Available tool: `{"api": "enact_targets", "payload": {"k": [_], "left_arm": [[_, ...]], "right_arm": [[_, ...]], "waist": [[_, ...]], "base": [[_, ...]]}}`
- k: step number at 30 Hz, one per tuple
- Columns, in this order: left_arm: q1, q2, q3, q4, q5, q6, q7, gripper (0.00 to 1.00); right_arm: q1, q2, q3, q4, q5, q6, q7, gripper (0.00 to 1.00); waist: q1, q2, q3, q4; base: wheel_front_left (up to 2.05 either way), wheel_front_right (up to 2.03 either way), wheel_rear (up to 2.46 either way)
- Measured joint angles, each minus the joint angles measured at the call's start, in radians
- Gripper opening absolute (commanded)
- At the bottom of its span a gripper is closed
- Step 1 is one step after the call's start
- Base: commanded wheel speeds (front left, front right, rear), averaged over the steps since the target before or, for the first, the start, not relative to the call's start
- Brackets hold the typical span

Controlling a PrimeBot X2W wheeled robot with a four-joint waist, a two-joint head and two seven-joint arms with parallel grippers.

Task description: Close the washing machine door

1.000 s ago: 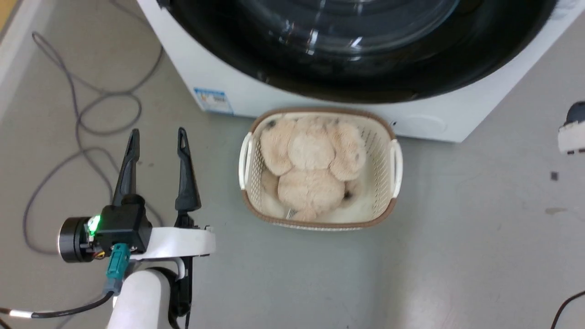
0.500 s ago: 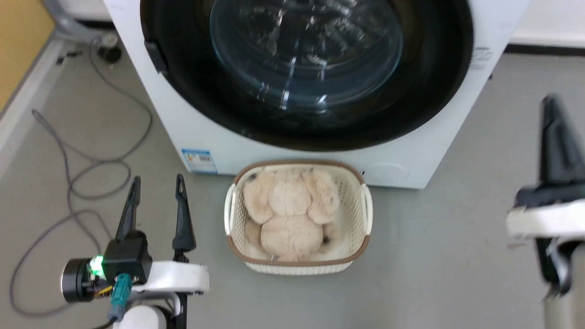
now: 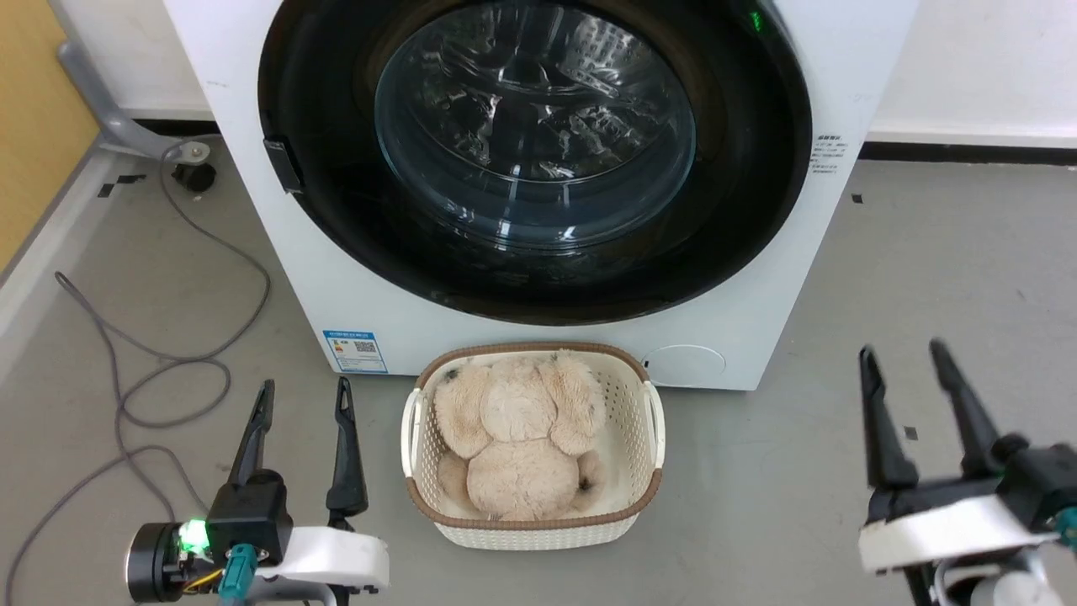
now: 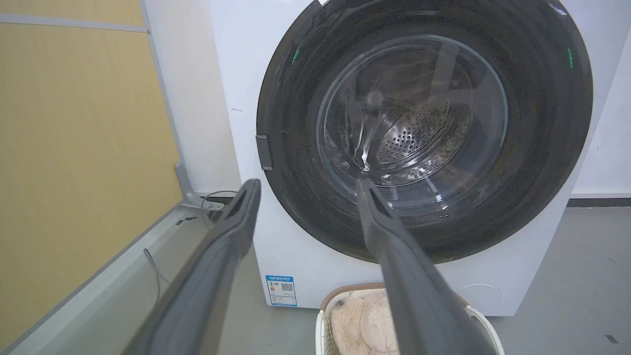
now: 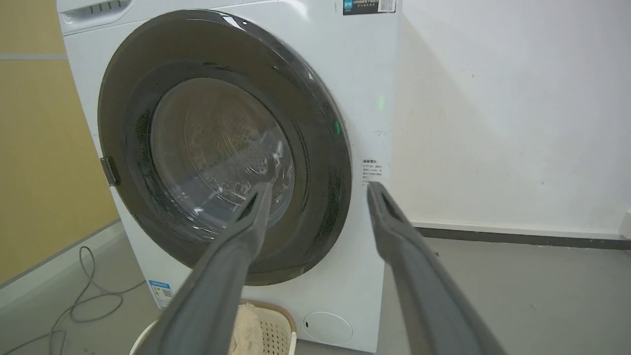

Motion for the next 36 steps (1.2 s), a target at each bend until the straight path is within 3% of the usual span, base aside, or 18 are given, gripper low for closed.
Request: {"api": "enact_targets", "payload": {"k": [11,12,36], "left_arm": [[0.021,-0.001,-0.005,0.022,-0.003,-0.006,0.000,1.00],[0.021,-0.001,-0.006,0.023,-0.003,-0.008,0.002,0.00],[0.021,-0.004,-0.002,0.016,-0.002,-0.023,0.040,0.00]], "right_arm": [[0.067,0.002,0.023,0.023,0.039,0.000,0.000,1.00],[0.068,0.002,0.023,0.024,0.039,0.000,0.001,0.00],[0.067,0.002,0.030,0.014,0.023,0.000,0.038,0.00]], "waist": [[0.0000,0.0000,-0.020,0.000],[0.0000,0.0000,-0.020,0.000],[0.0000,0.0000,-0.024,0.001]], "base": [[0.00,0.00,0.00],[0.00,0.00,0.00],[0.00,0.00,0.00]]}}
